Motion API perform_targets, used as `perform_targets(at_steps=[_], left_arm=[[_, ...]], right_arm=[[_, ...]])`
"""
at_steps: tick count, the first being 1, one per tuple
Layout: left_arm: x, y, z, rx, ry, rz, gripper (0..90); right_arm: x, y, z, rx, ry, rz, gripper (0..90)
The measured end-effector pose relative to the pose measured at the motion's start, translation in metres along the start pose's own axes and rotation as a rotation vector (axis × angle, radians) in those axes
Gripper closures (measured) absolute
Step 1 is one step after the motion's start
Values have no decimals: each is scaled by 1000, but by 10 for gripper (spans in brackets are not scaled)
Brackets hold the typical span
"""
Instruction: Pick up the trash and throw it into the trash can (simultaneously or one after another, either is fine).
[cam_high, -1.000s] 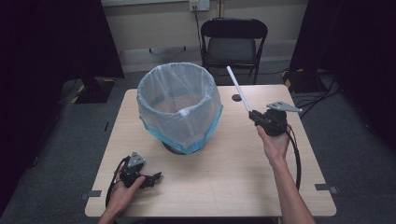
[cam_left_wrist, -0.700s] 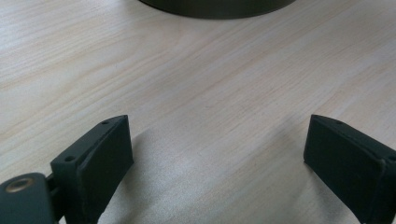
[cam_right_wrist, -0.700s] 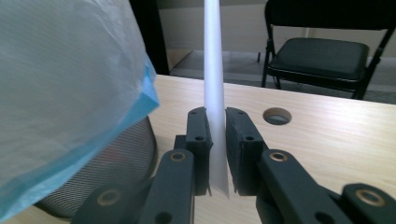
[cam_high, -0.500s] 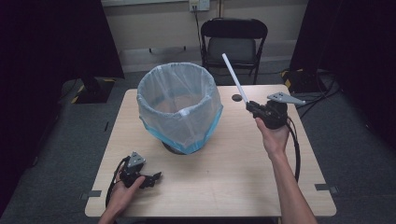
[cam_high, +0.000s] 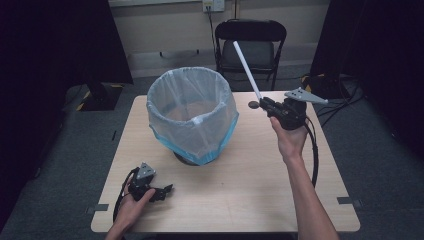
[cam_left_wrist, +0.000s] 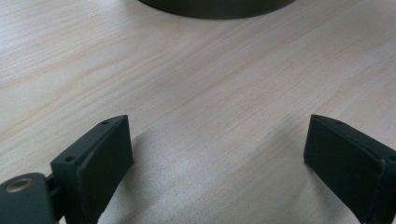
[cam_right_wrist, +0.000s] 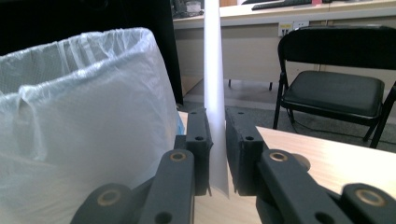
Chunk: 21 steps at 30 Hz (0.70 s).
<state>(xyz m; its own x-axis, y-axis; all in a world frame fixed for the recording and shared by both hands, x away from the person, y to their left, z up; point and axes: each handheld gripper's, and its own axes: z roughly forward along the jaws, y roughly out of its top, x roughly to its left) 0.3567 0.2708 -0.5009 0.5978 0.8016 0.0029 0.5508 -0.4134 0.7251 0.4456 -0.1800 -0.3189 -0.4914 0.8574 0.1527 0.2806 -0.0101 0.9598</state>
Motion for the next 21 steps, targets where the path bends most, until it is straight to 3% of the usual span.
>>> perform_targets(at_steps=[21], left_arm=[[0,0,0,0,0,0,75]], right_arm=[[12,36,-7,-58,66,-27,806]])
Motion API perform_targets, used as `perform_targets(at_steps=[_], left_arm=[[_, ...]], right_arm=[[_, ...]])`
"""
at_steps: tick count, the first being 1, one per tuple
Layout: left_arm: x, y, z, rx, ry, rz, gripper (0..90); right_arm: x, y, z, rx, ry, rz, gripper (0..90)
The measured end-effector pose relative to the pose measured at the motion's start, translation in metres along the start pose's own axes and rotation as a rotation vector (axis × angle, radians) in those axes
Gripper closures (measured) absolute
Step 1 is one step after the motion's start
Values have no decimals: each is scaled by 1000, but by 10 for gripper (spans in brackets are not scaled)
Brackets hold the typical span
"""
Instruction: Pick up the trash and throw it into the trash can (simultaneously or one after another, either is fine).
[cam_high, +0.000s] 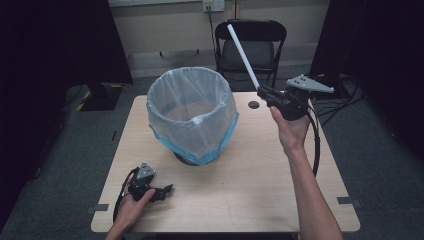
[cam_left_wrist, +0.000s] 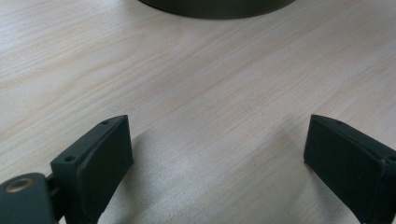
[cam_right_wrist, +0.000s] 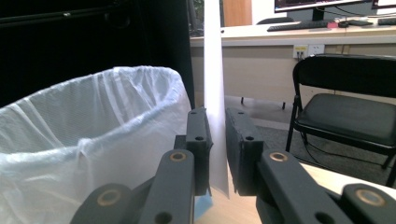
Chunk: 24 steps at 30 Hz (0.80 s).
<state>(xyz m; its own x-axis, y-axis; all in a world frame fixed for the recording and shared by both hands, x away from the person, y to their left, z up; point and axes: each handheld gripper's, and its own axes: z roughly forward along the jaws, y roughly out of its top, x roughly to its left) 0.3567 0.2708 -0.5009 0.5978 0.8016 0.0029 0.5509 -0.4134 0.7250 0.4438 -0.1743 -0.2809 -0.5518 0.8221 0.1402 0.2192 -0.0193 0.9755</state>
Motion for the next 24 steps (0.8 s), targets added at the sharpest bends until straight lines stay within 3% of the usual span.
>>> perform_targets(at_steps=[24], left_arm=[[0,0,0,2,2,1,75]], right_arm=[[31,44,21,-25,130,-42,806]])
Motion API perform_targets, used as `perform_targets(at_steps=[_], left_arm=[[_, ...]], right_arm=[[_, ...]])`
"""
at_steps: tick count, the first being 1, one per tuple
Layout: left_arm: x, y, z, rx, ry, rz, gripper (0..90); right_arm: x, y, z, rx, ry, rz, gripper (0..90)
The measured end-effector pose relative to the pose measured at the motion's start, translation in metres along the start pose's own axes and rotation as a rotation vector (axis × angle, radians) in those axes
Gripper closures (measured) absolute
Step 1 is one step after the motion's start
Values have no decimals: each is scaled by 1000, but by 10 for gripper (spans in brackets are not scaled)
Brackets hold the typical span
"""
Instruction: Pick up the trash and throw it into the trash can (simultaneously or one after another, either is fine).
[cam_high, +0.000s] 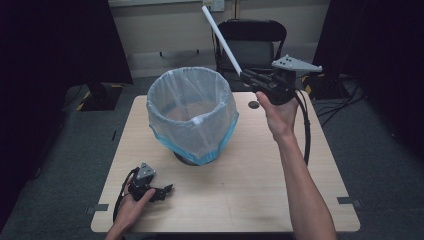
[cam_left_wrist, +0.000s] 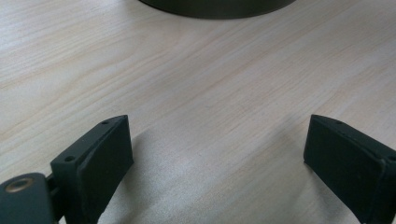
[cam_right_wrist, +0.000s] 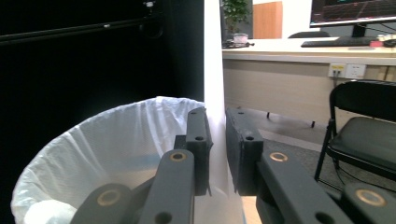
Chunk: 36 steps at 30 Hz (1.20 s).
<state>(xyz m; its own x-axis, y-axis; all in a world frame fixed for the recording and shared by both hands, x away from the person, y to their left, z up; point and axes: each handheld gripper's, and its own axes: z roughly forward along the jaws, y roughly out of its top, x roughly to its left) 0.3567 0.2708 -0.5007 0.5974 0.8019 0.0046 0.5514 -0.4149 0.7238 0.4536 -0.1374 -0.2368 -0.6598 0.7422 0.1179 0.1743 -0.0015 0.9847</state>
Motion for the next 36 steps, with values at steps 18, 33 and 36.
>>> perform_targets(at_steps=[18,33,36], left_arm=[[0,0,0,0,0,0,75],[0,0,0,0,-1,0,75],[0,0,0,0,-1,0,75]], right_arm=[[30,12,28,-2,99,-10,806],[52,8,56,44,168,-30,802],[55,2,63,63,177,-37,800]])
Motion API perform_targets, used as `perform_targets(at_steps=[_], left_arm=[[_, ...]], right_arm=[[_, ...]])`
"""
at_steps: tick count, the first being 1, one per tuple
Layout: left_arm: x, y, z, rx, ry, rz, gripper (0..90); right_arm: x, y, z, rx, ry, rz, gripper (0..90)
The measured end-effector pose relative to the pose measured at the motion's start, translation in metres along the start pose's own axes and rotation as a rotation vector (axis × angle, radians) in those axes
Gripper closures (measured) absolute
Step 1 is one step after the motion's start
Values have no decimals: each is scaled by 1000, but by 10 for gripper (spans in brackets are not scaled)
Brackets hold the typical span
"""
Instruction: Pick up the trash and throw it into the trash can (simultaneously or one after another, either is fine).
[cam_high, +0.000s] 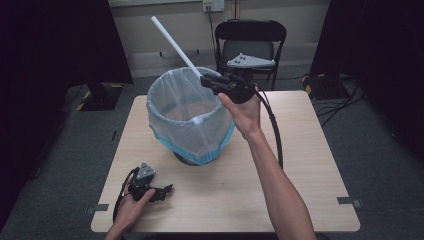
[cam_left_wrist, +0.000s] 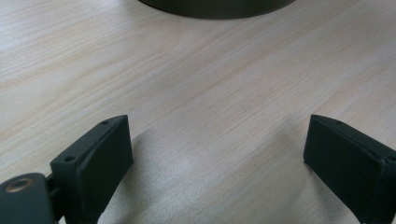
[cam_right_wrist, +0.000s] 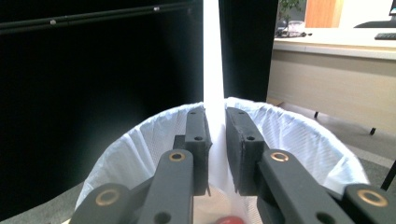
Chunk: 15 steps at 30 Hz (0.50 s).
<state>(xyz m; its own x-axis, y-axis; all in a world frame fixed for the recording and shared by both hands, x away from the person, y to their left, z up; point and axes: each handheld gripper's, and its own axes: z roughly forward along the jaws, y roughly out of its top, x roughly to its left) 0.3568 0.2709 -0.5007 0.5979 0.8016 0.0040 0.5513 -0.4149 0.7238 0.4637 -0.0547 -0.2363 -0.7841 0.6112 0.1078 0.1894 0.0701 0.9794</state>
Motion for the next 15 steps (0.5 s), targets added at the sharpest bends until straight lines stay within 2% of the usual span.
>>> perform_targets(at_steps=[2,3,4,5,7,9,12,15], left_arm=[[0,0,0,0,0,-3,75],[0,0,0,0,0,0,75],[0,0,0,0,0,0,75],[0,0,0,-1,0,-4,75],[0,0,0,0,0,-1,75],[0,0,0,0,0,0,75],[0,0,0,0,0,0,75],[0,0,0,-1,0,-3,75]], right_arm=[[1,-2,3,9,6,1,797],[1,-4,7,15,16,-2,745],[1,-4,7,15,16,-2,745],[0,-5,9,14,5,12,657],[0,-5,10,15,5,15,649],[0,-6,13,30,6,9,575],[-1,-7,13,41,3,9,543],[-4,-6,13,48,2,11,450]])
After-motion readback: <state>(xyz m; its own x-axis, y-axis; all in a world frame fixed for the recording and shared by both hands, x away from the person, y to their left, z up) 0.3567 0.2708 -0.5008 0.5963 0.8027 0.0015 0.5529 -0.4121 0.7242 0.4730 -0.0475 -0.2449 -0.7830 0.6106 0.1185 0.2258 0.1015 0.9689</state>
